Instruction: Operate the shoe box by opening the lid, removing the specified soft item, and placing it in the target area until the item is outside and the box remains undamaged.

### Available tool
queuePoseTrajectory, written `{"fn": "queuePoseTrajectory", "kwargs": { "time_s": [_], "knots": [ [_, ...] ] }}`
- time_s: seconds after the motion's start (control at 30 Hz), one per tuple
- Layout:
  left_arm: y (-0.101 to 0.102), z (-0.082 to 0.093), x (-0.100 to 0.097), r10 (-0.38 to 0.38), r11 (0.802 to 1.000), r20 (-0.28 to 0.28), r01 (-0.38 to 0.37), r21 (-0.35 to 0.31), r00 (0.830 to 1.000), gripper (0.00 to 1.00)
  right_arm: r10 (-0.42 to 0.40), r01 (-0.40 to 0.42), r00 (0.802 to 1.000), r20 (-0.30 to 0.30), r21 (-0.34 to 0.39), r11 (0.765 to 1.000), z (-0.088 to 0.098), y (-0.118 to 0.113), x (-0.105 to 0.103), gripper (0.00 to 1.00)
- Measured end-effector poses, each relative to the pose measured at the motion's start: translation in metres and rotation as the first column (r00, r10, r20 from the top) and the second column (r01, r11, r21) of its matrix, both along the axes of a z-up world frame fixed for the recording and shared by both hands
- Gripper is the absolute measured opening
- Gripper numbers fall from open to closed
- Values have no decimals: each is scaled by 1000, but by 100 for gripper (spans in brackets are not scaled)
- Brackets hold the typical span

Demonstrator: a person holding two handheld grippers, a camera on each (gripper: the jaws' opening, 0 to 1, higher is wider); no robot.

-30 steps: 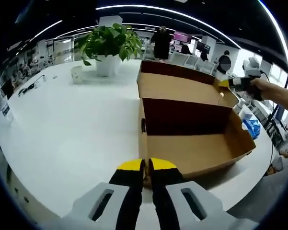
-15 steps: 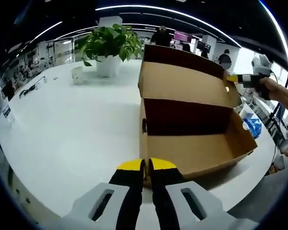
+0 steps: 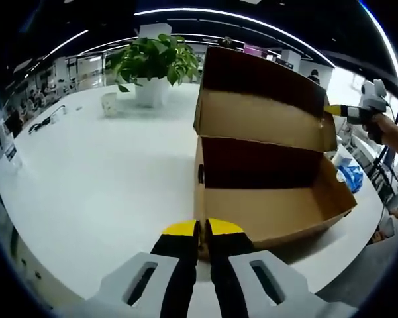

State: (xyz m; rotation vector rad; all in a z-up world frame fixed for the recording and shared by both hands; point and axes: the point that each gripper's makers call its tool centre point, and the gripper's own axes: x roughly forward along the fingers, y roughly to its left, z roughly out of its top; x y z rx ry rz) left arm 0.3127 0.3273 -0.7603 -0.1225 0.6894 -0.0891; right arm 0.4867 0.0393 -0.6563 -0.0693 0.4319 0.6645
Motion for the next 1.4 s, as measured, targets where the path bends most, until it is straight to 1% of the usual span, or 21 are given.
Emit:
{"fn": "queuePoseTrajectory", "kwargs": {
  "time_s": [0.17,0.3,0.5,0.6,0.7,0.77,0.9,1.0,1.17,1.27,1.33,1.4],
  "knots": [
    [-1,0,0,-1,1000,2,1,-4,1000,2,8,-8,1000,26,-1,1000,5,-1,-13,0],
    [-1,0,-1,-3,1000,4,3,-5,1000,2,19,-18,999,48,-17,1000,8,-1,-23,0],
    [-1,0,-1,-2,1000,11,2,-14,1000,2,21,-20,998,66,-15,1000,12,-1,-40,0],
    [-1,0,-1,-3,1000,17,3,-22,1000,2,17,-15,995,101,-14,1000,10,-2,-52,0],
    [-1,0,-1,-6,1000,22,6,-29,1000,2,9,-9,994,111,-4,1000,10,-2,-61,0],
    [-1,0,-2,-9,1000,31,10,-27,999,3,13,-10,991,131,-19,1000,8,-1,-69,0],
    [-1,0,-2,-16,1000,36,17,-25,999,3,-2,2,991,132,-1,1000,3,-2,-81,0],
    [-1,0,-2,-20,999,39,21,-27,999,3,-9,10,990,139,-4,1000,-2,-1,-93,0],
    [-1,0,-2,-25,999,39,26,-19,999,3,-21,22,990,139,-6,1000,-7,-1,-103,0],
    [0,0,-2,-29,999,41,30,-17,999,3,-32,33,989,147,-4,999,-6,-2,-108,0],
    [1,0,-2,-34,999,44,35,-15,998,3,-41,41,990,138,8,999,-7,-3,-110,0],
    [1,1,-2,-48,999,50,49,-3,998,3,-41,41,990,133,2,999,-10,-2,-113,0]
  ]
}}
